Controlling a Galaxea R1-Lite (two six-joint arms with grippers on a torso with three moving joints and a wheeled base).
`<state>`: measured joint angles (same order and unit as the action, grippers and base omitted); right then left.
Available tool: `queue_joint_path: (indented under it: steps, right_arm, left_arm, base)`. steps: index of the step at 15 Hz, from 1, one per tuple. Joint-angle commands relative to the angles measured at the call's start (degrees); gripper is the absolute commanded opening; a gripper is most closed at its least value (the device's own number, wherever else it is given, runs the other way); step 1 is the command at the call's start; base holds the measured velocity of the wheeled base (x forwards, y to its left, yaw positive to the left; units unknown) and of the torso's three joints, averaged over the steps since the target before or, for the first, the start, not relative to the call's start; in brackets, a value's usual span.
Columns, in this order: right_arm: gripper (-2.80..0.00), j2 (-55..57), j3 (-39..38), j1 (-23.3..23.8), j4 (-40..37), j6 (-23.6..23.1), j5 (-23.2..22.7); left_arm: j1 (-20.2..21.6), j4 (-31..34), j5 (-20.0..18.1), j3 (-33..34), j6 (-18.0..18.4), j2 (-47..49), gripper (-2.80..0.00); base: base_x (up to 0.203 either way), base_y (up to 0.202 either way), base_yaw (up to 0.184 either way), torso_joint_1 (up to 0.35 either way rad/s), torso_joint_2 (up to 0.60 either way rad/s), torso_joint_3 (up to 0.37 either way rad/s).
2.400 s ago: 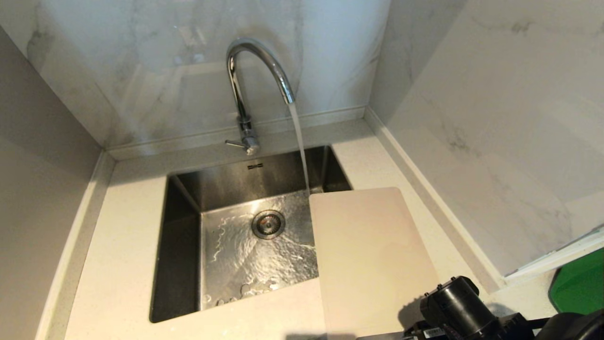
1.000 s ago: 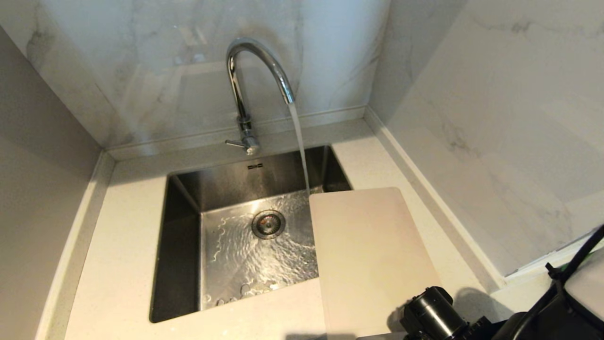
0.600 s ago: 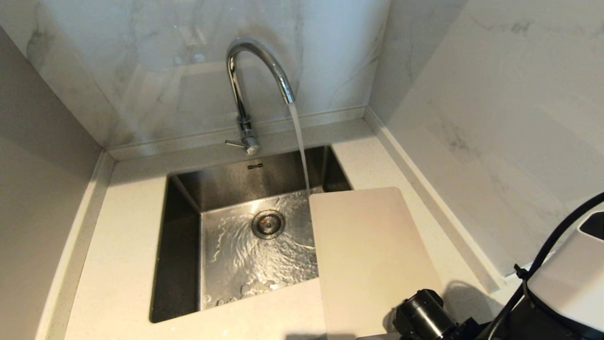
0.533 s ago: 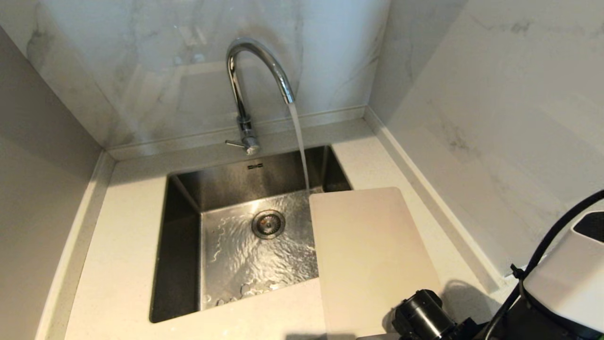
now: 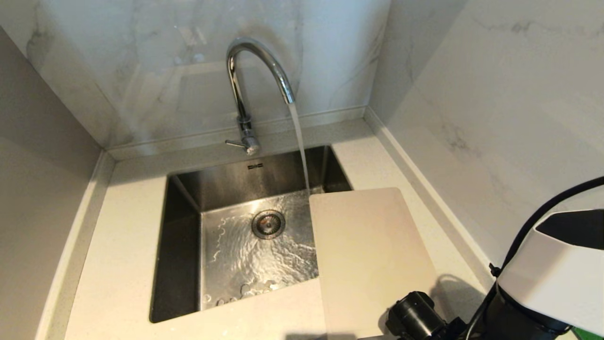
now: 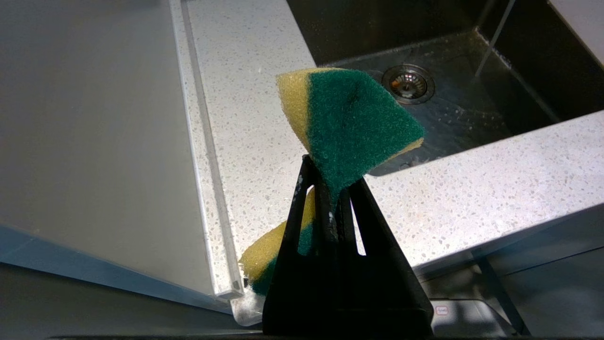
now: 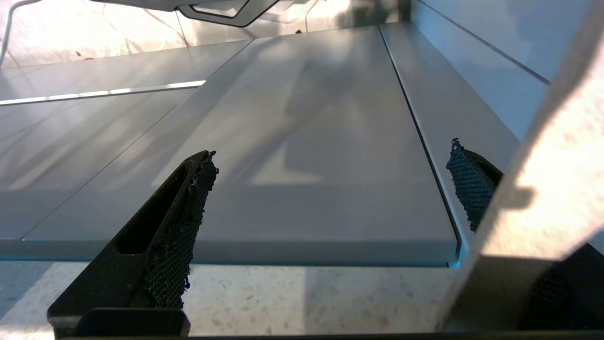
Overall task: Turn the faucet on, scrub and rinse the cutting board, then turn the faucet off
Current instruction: Pick up the cutting board
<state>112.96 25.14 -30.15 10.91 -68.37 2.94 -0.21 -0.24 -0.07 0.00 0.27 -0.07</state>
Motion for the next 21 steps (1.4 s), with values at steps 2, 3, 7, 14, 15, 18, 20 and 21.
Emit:
queue_joint_path:
  steps: [2, 3, 7, 14, 15, 18, 20, 21]
  right_arm:
    - [0.00, 1.5, -0.3, -0.3, 2.6, -0.4, 2.5]
    - [0.00, 1.8, -0.4, -0.3, 2.6, -0.4, 3.3]
    - [0.00, 2.5, 0.0, -0.3, 2.8, -0.3, 3.5]
    - [0.00, 3.7, 1.1, -0.3, 2.9, -0.2, 3.5]
    - [0.00, 3.7, 1.1, -0.3, 2.9, -0.2, 3.5]
    - [0.00, 3.8, 1.1, -0.3, 2.9, -0.1, 3.0]
    - [-2.80, 3.8, 1.2, -0.3, 2.9, -0.2, 3.1]
    - [-2.80, 4.0, 1.3, -0.3, 2.9, -0.3, 3.3]
  left_arm:
    - [0.0, 0.0, 0.0, 0.1, 0.0, 0.0, -2.80]
    - [0.0, 0.0, 0.0, 0.1, 0.0, 0.0, -2.80]
    - [0.0, 0.0, 0.0, 0.1, -0.1, 0.0, -2.80]
    - [0.0, 0.0, 0.0, 0.1, -0.2, 0.0, -2.80]
    - [0.0, 0.0, 0.0, 0.1, -0.2, 0.0, -2.80]
    - [0.0, 0.0, 0.0, 0.1, -0.1, 0.0, -2.80]
    - [0.0, 0.0, 0.0, 0.1, -0.1, 0.0, -2.80]
    - [0.0, 0.0, 0.0, 0.1, -0.1, 0.0, -2.80]
  base:
    - [0.000, 0.000, 0.000, 0.000, 0.00, 0.000]
    - [0.000, 0.000, 0.000, 0.000, 0.00, 0.000]
    - [0.000, 0.000, 0.000, 0.000, 0.00, 0.000]
    - [0.000, 0.000, 0.000, 0.000, 0.00, 0.000]
    - [0.000, 0.000, 0.000, 0.000, 0.00, 0.000]
    - [0.000, 0.000, 0.000, 0.000, 0.00, 0.000]
    - [0.000, 0.000, 0.000, 0.000, 0.00, 0.000]
    - [0.000, 0.000, 0.000, 0.000, 0.00, 0.000]
